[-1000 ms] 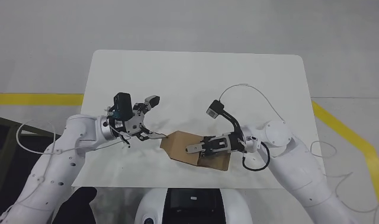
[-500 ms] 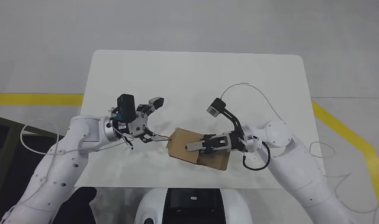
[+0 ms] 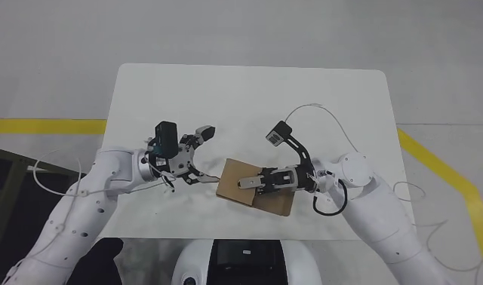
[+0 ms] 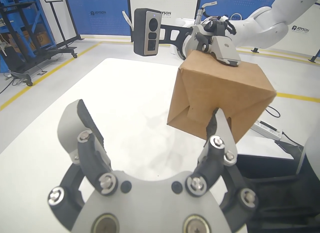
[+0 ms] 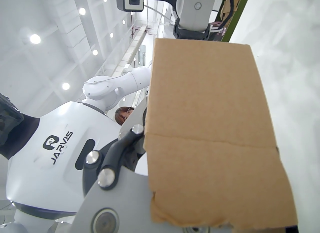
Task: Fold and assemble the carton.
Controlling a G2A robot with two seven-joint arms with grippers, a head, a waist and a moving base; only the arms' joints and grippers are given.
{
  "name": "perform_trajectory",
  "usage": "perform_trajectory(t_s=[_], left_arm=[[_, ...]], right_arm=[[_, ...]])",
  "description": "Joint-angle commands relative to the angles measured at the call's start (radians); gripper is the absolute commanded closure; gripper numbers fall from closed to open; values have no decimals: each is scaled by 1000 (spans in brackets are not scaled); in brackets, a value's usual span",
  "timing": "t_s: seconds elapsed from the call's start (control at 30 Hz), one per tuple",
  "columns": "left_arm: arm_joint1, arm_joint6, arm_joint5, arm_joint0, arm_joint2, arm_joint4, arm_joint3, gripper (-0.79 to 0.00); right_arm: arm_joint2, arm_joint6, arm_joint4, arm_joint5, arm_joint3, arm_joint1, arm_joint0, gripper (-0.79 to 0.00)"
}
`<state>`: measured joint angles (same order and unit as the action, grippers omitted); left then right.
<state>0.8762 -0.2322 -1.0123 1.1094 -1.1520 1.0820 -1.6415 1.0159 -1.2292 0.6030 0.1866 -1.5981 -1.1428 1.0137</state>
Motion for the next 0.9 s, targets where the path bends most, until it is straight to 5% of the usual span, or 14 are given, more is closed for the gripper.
perform_trajectory(t_s=[0.0, 0.87], left_arm=[[1, -4, 0, -3, 7, -2, -3, -785], [6, -31, 0, -32, 43, -1, 3, -785]], right_arm=[[-1, -1, 4, 2, -1, -1, -1, 0], [-6, -15, 5, 1, 4, -4, -2, 0]])
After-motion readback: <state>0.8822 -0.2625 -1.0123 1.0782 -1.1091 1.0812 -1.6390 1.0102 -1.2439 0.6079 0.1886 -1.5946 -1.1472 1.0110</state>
